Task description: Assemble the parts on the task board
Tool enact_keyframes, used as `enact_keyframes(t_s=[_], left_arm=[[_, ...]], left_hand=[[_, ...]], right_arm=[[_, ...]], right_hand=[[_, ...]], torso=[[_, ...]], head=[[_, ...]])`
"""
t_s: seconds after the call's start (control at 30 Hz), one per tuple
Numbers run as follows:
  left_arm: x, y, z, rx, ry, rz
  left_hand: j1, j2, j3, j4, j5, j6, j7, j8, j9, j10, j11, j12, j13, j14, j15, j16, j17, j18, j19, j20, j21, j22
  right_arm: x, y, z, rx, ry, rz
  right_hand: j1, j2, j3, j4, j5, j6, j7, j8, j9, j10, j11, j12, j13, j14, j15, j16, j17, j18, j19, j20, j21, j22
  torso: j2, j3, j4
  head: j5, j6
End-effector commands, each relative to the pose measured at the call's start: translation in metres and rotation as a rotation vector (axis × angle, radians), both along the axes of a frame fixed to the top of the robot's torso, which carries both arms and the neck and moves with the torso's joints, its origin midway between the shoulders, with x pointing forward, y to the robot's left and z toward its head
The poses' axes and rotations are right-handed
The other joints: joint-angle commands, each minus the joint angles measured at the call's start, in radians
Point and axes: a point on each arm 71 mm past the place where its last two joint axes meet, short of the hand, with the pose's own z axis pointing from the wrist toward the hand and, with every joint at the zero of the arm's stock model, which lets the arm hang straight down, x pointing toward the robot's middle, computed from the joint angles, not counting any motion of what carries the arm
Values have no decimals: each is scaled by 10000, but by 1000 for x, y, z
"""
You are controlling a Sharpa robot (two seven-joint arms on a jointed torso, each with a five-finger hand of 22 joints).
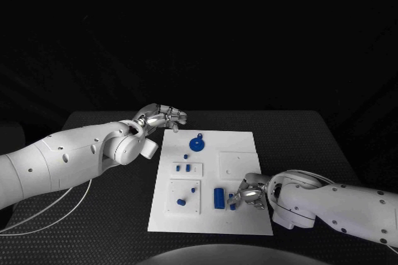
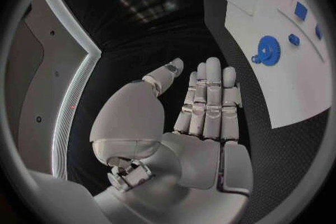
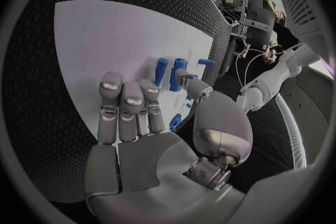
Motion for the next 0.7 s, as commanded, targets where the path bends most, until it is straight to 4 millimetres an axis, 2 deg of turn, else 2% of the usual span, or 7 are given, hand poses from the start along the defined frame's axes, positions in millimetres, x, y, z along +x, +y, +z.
enact_keyframes(t_s=[0.03,0.37,0.57,0.7], left_arm=[[-1,-2,1,-123,7,-137],[-1,-1,1,-119,15,-132],[-1,-1,1,-120,13,-133],[-1,-2,1,-121,14,-136]], left_hand=[[-83,-12,-14,51,44,-75,23,64,-13,-82,-10,63,-16,69,-28,-63,15,187,87,-13,-56,15],[-78,-12,-10,51,48,-77,22,64,-13,-85,-11,66,-19,69,-29,-65,19,189,86,-15,-60,19],[-74,-13,-9,50,50,-78,21,65,-13,-86,-11,68,-20,69,-30,-67,22,190,85,-16,-62,22],[-71,-15,-8,49,50,-78,21,65,-13,-87,-12,69,-21,69,-30,-68,24,191,85,-17,-64,24]], right_arm=[[-4,0,-1,219,305,605],[-5,-5,-2,-126,453,1001],[-4,-5,-2,-286,275,1064],[-3,-5,-2,-283,200,973]], right_hand=[[366,-14,8,-201,-44,-93,-2,-14,17,-79,12,-17,18,0,-92,-54,17,171,-26,-99,-31,12],[1257,152,-698,-986,-34,-152,31,7,29,-132,47,-14,25,-16,-54,-76,28,171,-108,-54,-32,43],[1589,285,-872,-1205,-47,-139,24,29,39,-125,41,-11,19,-23,-60,-78,38,171,-123,-46,-43,41],[1580,341,-925,-1186,-49,-121,20,41,45,-120,39,-12,16,-23,-60,-78,40,171,-120,-36,-45,38]], torso=[[0,2,-9],[4,7,-19],[2,7,-3],[5,6,-2]], head=[[13,10],[19,32],[-8,29],[-9,16]])
